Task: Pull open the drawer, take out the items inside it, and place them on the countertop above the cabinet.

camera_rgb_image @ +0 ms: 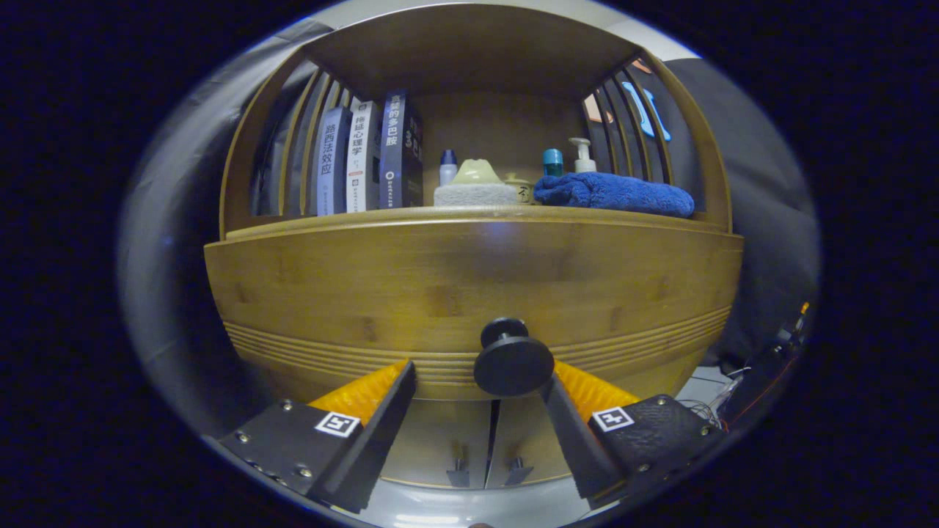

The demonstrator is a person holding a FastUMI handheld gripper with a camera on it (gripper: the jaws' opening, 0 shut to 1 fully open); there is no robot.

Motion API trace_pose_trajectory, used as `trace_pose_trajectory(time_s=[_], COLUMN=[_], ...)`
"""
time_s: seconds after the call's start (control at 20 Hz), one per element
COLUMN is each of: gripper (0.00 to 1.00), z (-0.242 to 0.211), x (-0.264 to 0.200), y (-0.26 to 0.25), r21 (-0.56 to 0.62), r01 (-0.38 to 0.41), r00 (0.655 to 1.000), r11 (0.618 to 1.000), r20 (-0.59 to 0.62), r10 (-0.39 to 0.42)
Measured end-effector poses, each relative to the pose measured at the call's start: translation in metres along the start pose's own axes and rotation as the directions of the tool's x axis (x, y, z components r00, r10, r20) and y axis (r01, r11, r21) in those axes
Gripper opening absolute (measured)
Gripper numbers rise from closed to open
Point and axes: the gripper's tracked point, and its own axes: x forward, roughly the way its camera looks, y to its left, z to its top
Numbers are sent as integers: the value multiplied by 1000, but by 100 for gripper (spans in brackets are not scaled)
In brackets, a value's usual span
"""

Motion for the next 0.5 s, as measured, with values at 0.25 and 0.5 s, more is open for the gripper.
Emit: trace_pose_trajectory(time_s=[0.25, 0.5], gripper=[99, 99], z=[2, 0], x=[11, 8], y=[3, 4], r21=[6, 0], r01=[11, 8], r00=[1000, 1000], r11=[1000, 1000], r20=[8, 5], r10=[-11, -8])
